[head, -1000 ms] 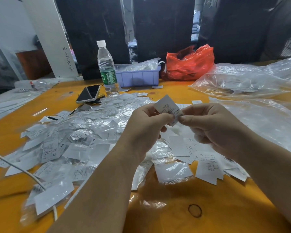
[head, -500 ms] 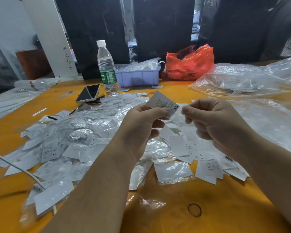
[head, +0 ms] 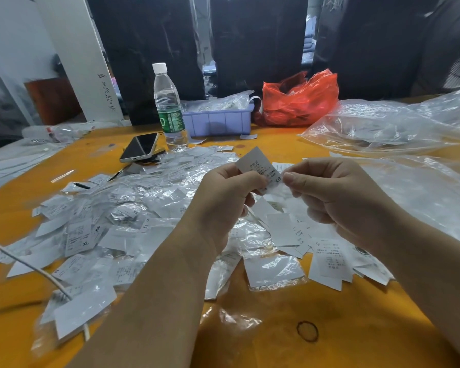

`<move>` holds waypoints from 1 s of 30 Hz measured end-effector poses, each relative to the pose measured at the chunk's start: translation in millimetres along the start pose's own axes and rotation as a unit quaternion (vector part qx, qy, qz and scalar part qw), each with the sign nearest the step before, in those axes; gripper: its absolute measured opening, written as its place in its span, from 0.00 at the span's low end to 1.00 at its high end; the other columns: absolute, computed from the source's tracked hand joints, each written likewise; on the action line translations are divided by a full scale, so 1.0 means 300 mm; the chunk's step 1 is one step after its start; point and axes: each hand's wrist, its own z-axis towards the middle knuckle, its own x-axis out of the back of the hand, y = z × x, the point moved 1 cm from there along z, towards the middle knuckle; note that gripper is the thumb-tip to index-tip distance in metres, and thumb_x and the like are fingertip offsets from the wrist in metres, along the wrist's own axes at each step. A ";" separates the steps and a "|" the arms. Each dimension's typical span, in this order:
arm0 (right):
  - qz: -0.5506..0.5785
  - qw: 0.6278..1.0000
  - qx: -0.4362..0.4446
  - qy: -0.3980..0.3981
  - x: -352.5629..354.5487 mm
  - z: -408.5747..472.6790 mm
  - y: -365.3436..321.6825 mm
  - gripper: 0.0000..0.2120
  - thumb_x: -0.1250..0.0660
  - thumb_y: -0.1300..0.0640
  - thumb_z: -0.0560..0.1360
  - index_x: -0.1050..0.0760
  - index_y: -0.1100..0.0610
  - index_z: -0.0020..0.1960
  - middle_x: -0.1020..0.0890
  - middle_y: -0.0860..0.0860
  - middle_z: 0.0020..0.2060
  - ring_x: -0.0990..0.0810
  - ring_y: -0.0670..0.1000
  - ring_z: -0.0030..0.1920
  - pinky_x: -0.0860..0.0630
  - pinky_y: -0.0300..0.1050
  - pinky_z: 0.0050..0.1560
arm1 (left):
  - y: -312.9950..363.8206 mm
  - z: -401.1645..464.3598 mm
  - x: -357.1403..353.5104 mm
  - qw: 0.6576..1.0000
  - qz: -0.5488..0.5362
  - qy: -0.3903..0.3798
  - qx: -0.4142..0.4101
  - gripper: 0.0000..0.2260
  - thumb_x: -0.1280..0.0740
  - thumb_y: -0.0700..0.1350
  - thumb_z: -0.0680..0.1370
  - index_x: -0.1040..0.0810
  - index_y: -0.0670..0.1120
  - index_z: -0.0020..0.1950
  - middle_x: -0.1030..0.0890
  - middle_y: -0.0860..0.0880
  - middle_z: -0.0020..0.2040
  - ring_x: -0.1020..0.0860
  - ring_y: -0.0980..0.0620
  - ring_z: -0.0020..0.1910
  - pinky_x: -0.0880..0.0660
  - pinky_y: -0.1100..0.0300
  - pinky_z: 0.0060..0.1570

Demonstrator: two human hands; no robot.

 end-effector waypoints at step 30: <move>-0.065 0.998 0.012 -0.001 -0.009 -0.009 0.006 0.05 0.31 0.59 0.75 0.18 0.60 0.45 0.30 0.43 0.19 0.42 0.44 0.21 0.44 0.41 0.24 | -0.006 -0.010 -0.012 0.999 0.001 -0.042 0.032 0.04 0.27 0.44 0.73 0.15 0.49 0.47 0.17 0.53 0.40 0.25 0.58 0.33 0.30 0.60 0.39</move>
